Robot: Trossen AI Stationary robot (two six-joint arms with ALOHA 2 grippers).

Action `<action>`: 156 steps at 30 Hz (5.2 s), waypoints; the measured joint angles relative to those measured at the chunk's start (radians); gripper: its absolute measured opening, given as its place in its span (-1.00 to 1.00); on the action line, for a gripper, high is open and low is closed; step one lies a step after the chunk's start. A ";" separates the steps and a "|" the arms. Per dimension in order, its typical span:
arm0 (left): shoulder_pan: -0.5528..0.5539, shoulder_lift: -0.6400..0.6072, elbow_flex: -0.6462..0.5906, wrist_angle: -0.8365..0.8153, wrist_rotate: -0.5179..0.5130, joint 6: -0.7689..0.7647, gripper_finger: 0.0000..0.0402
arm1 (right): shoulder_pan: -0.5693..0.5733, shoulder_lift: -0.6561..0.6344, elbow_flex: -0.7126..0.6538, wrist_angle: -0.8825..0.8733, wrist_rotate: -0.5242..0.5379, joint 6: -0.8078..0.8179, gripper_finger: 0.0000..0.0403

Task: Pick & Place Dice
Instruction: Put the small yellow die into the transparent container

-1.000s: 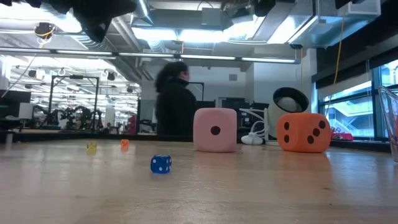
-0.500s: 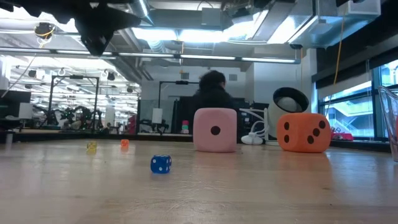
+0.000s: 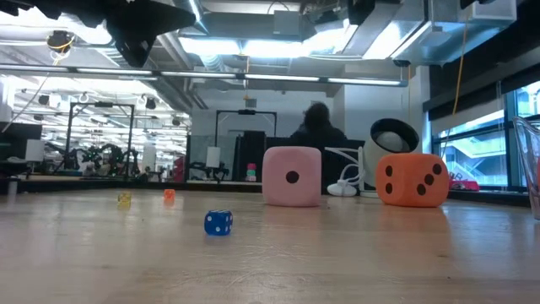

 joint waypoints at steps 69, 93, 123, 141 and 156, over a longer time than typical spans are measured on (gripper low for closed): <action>0.183 0.051 0.290 -1.213 0.045 -0.528 -0.29 | 0.000 0.000 0.000 0.000 -0.007 -0.009 -0.73; 0.487 0.073 0.181 -1.136 0.426 -0.375 -0.29 | 0.000 0.000 0.000 0.000 -0.007 -0.011 -0.73; 0.577 0.112 0.182 -1.133 0.552 -0.228 -0.29 | 0.000 0.000 0.000 0.000 -0.008 -0.008 -0.73; 0.590 0.293 0.183 -1.090 0.591 -0.227 -0.29 | 0.000 0.000 0.000 0.000 -0.011 -0.003 -0.73; 0.590 0.294 0.182 -1.068 0.603 -0.255 -0.81 | 0.000 0.000 0.000 0.002 -0.011 -0.008 -0.73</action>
